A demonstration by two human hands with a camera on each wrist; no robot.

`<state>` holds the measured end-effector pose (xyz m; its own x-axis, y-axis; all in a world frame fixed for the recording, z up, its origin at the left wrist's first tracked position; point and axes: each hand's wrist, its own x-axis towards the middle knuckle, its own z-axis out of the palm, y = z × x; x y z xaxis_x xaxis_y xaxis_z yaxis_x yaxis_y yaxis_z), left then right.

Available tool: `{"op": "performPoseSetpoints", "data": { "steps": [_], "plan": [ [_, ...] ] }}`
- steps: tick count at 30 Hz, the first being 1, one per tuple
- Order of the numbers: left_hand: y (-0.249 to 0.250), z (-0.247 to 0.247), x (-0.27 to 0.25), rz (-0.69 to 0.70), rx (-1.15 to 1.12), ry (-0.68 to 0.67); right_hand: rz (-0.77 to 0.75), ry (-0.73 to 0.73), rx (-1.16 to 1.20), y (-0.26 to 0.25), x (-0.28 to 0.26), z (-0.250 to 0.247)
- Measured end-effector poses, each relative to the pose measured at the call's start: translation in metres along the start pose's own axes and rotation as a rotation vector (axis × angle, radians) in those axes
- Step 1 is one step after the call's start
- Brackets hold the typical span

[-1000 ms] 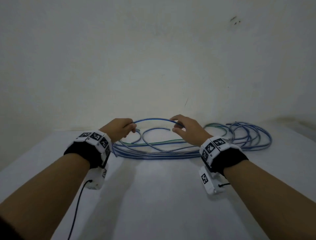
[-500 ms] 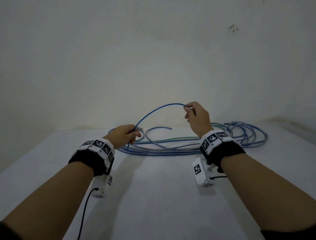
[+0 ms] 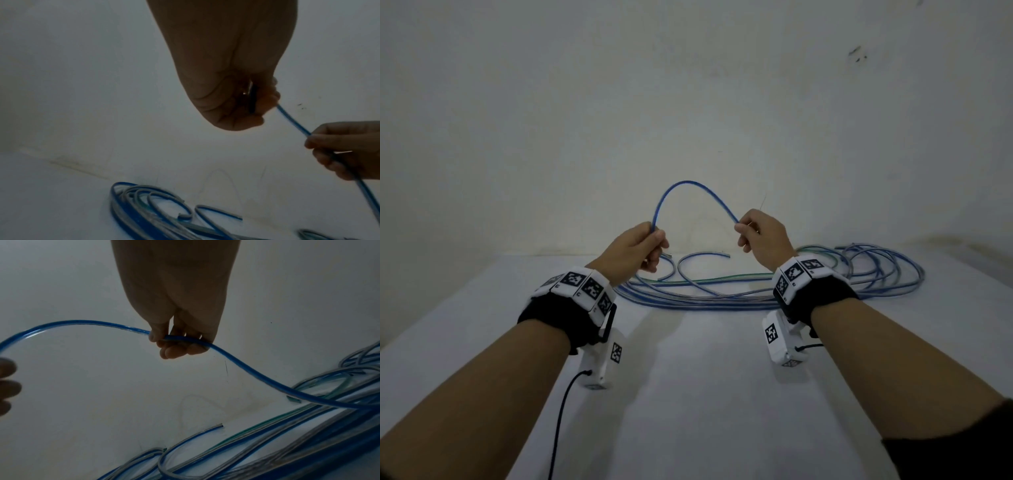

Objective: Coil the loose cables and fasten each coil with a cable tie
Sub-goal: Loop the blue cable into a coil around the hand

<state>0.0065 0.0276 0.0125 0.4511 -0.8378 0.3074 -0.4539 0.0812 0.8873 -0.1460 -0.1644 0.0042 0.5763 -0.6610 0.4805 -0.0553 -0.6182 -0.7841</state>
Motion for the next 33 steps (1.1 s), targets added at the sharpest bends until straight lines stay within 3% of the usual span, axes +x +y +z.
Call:
{"op": "performPoseSetpoints", "data": {
  "steps": [5,8,15,22,30,33],
  "plan": [
    [0.016,0.017,0.003,0.066,-0.094,0.054,-0.041,-0.192,-0.1,-0.004,-0.007,0.003],
    [0.022,0.029,0.005,0.129,-0.082,0.155,-0.046,-0.31,-0.153,-0.008,-0.015,0.005],
    [0.025,0.053,0.01,0.25,0.232,0.233,-0.095,-0.513,-0.301,-0.026,-0.037,-0.003],
    [0.025,0.066,0.002,0.139,0.347,0.089,-0.19,-0.378,-0.265,-0.022,-0.046,-0.022],
    [0.028,0.063,-0.005,0.036,0.376,0.016,-0.388,-0.2,-0.478,-0.019,-0.049,-0.032],
    [0.028,0.06,-0.008,0.029,0.451,-0.001,-0.393,-0.163,-0.542,-0.016,-0.05,-0.032]
  ]
}}
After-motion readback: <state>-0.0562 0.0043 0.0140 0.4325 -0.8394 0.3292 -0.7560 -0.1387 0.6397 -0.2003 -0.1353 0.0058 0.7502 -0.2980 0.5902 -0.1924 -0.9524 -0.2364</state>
